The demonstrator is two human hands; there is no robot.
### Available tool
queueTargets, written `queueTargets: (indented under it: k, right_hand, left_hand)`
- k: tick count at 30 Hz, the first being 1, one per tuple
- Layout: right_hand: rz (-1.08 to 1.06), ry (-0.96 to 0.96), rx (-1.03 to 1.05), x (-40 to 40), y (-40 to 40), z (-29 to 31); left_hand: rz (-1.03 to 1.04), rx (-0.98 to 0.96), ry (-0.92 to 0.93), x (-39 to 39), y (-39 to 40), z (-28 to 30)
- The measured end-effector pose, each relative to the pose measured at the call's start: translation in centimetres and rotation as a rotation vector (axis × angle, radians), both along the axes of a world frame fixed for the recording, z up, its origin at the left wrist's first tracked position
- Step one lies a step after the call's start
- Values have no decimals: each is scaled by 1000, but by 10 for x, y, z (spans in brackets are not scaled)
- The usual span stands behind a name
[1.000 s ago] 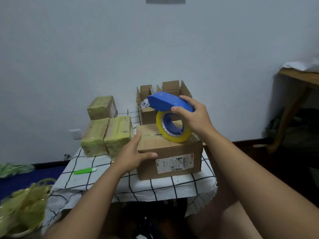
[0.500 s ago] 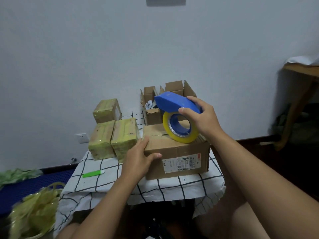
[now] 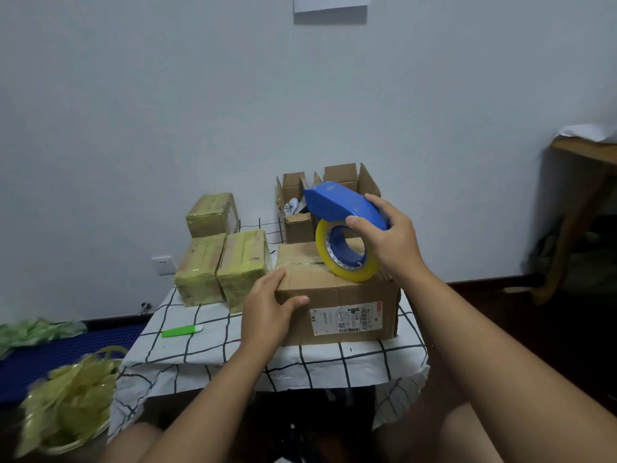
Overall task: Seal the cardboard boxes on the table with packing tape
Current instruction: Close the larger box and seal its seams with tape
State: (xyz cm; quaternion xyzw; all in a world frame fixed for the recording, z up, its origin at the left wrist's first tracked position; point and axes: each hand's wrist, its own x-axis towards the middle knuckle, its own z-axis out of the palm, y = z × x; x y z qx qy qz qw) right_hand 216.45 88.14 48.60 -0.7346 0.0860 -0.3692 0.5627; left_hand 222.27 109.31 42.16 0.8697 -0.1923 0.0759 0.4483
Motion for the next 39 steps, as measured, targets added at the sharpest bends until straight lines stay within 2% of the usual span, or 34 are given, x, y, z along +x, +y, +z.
queueTargets:
  k: [7,11,13,16,19,21,24,28,30,34,37,39]
  right_hand:
    - [-2,9,-7,1,1,2]
    - [-9,-20,24,-1,0,5]
    - [-30,-54,47,-3,1,7]
    - [-88,-122,122,-5,-7,13]
    - [-157,-178,183,-9,-19,24]
    - [-197,-205,189,-11,-24,29]
    - [-220,-230,193,-13,-26,34]
    - [-211,-214,182,-25,-25,32]
    - [-200,-201,172,-31,-23,28]
    - [-167,-187,169,-36,-15,25]
    - [-168,-203,175,-36,-13,32]
    - [-163,-217,179,-36,-11,38]
  left_hand:
    - [-12,-55,77,2,1,6]
    - [-267,83,129,26,10,26]
    - [-447,259,175,44,13,38]
    - [-511,638,17,60,9,44]
    - [-334,824,-251,46,5,38]
    - [-165,895,-367,24,-1,34]
    - [-42,957,-405,1,-13,36]
    - [-341,1064,-228,15,7,55]
    - [-459,1064,-211,32,18,57]
    - [-514,924,-390,45,22,46]
    - [-381,971,-575,27,12,44]
    - [-270,967,-635,9,-3,42]
